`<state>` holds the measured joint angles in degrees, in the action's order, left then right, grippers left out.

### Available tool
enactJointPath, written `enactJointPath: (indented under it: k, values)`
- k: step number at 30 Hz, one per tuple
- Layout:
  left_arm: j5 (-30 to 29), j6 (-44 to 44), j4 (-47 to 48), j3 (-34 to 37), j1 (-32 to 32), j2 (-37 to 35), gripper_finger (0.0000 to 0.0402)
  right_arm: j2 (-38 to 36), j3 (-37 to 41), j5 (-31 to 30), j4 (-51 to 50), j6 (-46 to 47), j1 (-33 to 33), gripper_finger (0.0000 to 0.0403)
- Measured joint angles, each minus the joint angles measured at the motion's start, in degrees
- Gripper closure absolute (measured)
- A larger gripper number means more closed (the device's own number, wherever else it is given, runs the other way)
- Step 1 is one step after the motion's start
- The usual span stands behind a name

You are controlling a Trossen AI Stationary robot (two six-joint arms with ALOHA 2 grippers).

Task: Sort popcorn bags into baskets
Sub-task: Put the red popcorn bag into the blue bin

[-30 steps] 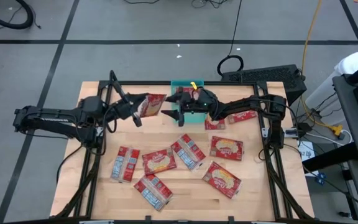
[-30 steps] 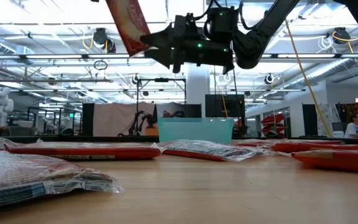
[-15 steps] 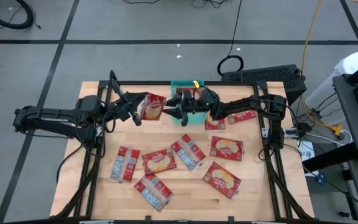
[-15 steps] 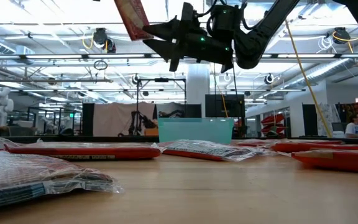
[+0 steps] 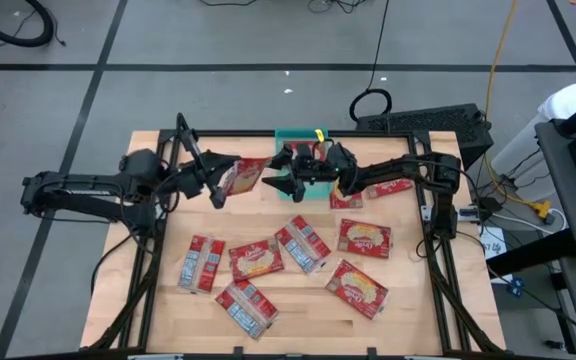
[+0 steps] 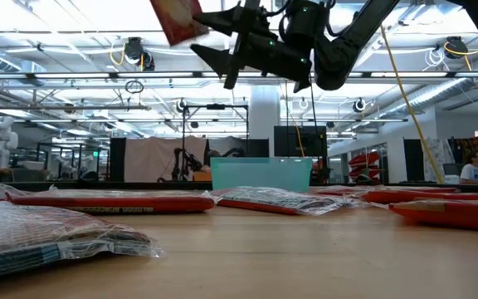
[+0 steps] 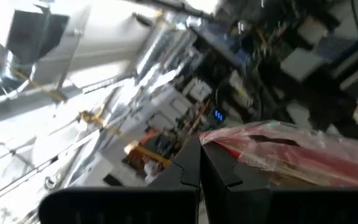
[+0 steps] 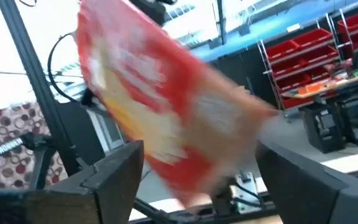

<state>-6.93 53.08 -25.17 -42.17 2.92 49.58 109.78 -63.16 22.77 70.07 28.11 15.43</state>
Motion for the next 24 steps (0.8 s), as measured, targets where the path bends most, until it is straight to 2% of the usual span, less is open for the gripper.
enactJointPath:
  k: [3, 6, 16, 20, 24]
  values:
    - [1.43, -0.54, -2.18, 0.00, -0.02, -0.09, 0.0401, 0.00, 0.00, 1.22, 0.30, -2.06, 0.10, 0.0100]
    - [2.43, -0.25, -2.36, 0.00, 0.06, -0.04, 0.0401, 0.00, 0.00, 5.53, 3.40, -3.57, -0.12, 0.0104]
    - [2.89, -0.73, -2.42, -0.04, 2.39, 3.40, 0.0401, 0.00, 0.00, 5.85, 8.53, -6.46, -1.17, 0.0136]
    - [2.86, -0.74, -2.41, -0.04, 3.37, 3.83, 0.0401, 0.00, 0.00, 5.95, 7.15, -6.41, -1.26, 0.0191]
    - [2.85, -0.81, -1.99, -0.02, 3.90, 3.49, 0.0400, -0.01, 0.00, 5.85, 4.73, -6.46, -1.22, 0.0279]
